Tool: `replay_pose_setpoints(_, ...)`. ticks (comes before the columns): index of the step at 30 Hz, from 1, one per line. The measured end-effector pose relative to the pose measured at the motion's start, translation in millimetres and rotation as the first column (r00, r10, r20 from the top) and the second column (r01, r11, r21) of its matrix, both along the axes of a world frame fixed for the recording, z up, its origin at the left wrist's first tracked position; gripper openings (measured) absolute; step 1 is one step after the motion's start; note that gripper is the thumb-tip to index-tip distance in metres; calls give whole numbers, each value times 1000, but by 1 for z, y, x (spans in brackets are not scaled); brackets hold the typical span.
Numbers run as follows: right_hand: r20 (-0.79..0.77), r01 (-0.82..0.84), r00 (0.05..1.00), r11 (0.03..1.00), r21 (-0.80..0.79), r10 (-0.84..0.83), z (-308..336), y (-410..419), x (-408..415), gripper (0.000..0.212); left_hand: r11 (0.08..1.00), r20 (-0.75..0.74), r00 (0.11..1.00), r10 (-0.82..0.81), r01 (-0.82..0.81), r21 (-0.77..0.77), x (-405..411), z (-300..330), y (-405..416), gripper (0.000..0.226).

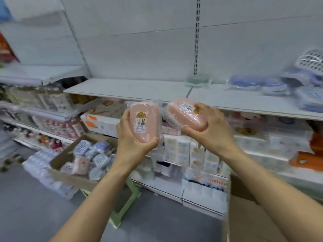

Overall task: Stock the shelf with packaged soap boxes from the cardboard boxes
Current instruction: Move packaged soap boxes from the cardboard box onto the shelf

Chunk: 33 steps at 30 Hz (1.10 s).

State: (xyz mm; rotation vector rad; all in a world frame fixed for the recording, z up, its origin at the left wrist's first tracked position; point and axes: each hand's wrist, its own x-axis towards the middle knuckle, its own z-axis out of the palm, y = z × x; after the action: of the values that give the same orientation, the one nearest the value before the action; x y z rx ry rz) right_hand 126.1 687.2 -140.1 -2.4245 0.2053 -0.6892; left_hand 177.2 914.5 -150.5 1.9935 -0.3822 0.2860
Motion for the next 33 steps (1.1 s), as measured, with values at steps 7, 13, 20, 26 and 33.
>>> replay_pose_setpoints(7,-46,-147,988,988,55,150,-16,104,90,74,993,-53,992,118,-118,-8,60,-14,104,111)
replay_pose_setpoints(13,-108,-276,952,954,116,288,-36,170,195,68,985,-153,975,160,-169,-45,157,-36,174,109)
replay_pose_setpoints(20,-292,-298,884,921,251,365,-78,231,337,66,980,-340,924,174,-196,-31,296,-73,239,106)
replay_pose_setpoints(26,-514,-210,761,899,384,397,-143,275,421,69,979,-497,845,195,-202,40,382,-137,275,101)
replay_pose_setpoints(33,-697,152,650,846,511,304,-237,323,474,72,984,-678,715,171,-85,159,453,-235,307,106)
